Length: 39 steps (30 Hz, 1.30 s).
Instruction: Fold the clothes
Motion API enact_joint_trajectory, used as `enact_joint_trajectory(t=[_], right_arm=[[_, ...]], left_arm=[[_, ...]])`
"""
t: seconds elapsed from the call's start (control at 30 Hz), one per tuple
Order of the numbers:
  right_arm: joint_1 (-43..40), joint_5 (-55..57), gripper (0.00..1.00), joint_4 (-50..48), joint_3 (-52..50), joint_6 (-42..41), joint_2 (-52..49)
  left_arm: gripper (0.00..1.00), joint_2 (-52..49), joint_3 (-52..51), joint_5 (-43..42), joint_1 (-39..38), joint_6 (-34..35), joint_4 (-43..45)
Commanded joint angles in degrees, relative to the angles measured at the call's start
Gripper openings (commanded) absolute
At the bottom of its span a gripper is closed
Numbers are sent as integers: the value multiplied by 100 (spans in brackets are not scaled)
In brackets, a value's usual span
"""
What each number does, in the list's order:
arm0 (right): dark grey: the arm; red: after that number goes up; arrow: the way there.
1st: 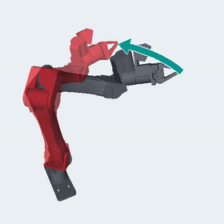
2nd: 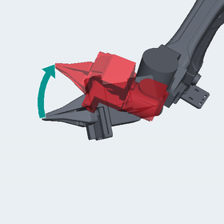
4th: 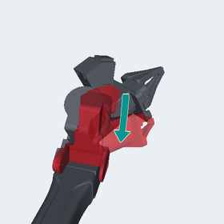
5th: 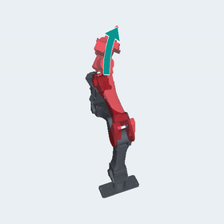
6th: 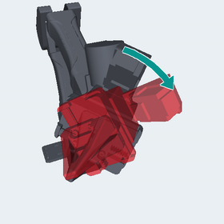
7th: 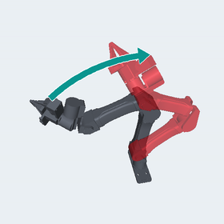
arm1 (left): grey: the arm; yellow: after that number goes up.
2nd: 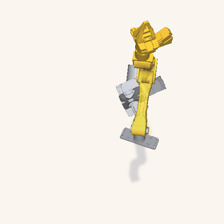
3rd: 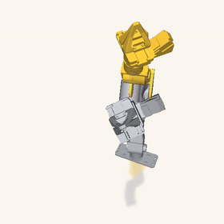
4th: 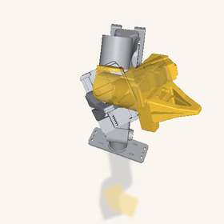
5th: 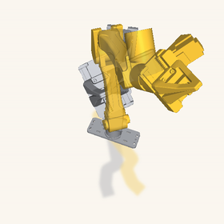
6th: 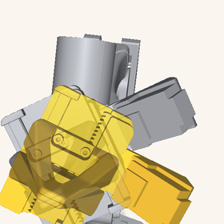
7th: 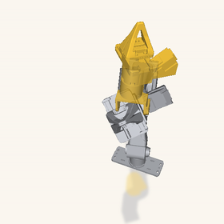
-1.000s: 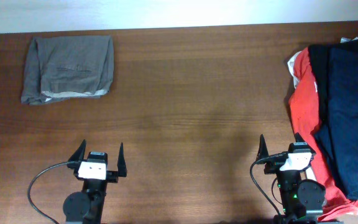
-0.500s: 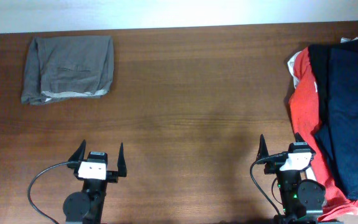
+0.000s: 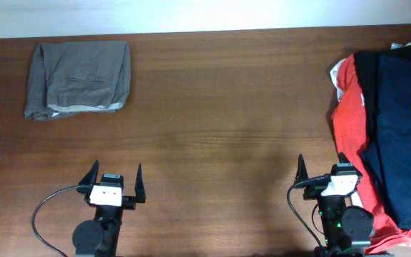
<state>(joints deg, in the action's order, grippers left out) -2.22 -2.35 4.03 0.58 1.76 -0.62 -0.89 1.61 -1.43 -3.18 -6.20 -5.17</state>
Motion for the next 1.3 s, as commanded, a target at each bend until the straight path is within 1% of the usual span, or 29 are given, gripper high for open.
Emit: enact_joint_trajectory(t=[0.0, 0.23, 0.33, 0.4, 0.43, 0.47, 0.57, 0.6, 0.73, 0.77, 0.83, 0.87, 0.9, 0.93, 0.97, 1.0, 1.03, 1.07, 1.1, 1.13, 1.2, 1.23, 1.27], right_arm=[[-2, 55, 98, 31, -26, 17, 37], [-7, 4, 98, -35, -26, 17, 37], [-7, -201, 98, -444, -26, 15, 37], [-7, -717, 98, -944, 42, -98, 37], [-7, -822, 98, -944, 205, -444, 37], [-7, -846, 98, -903, 376, -568, 37], [-7, -704, 98, -479, 1200, -501, -105], [-7, -664, 98, -302, 1655, -503, -367], [-7, -623, 98, 120, 3309, -503, -2079], [-9, -577, 98, 420, 4024, -498, -2826], [-13, -411, 98, 1178, 5342, -496, -4162], [-13, -315, 98, 1867, 6201, -354, -4959], [-13, -284, 98, 2658, 7228, 101, -5860], [-13, -76, 98, 3121, 7930, 350, -6463], [-13, 437, 98, 3681, 8856, 629, -7359], [-13, 846, 98, 4035, 9630, 798, -8096], [-11, 903, 98, 4151, 10072, 787, -8590], [-11, 909, 98, 4159, 10299, 789, -9084], [-11, 918, 98, 4111, 10299, 800, -9342], [-13, 1169, 98, 4033, 10299, 811, -9573], [-164, 2085, 98, 3729, 10299, 817, -10120], [-267, 2194, 100, 3727, 10299, 951, -10310], [-553, 2192, 85, 3637, 10299, 986, -10710]], left_arm=[[100, 52, -72, 20, 20, 52, -4], [100, 52, -72, 20, 20, 52, -4], [100, 55, -72, 20, 20, 52, -4], [100, 55, -72, 20, 20, 52, -4], [100, 55, -72, 20, 20, 52, -4], [100, 55, -72, 20, 20, 52, -4], [100, 52, -72, 20, 20, 55, -4], [100, 52, -72, 20, 20, 55, -4], [100, 55, -72, 22, 20, 55, -4], [100, 55, -72, 22, 20, 55, -4], [100, 55, -72, 20, 20, 52, -4], [100, 52, -72, 20, 20, 55, -4], [100, 52, -72, 20, 20, 55, -4], [100, 52, -72, 20, 20, 55, -4], [100, 52, -72, 20, 20, 55, -4], [100, 52, -72, 22, 20, 55, -4], [100, 55, -72, 20, 20, 55, -4], [100, 52, -72, 20, 20, 55, -4], [100, 55, -72, 20, 20, 55, -4], [100, 52, -72, 20, 20, 52, -4], [100, 52, -72, 20, 20, 55, -4], [100, 55, -72, 20, 20, 52, -4], [100, 55, -72, 20, 20, 55, -4]])
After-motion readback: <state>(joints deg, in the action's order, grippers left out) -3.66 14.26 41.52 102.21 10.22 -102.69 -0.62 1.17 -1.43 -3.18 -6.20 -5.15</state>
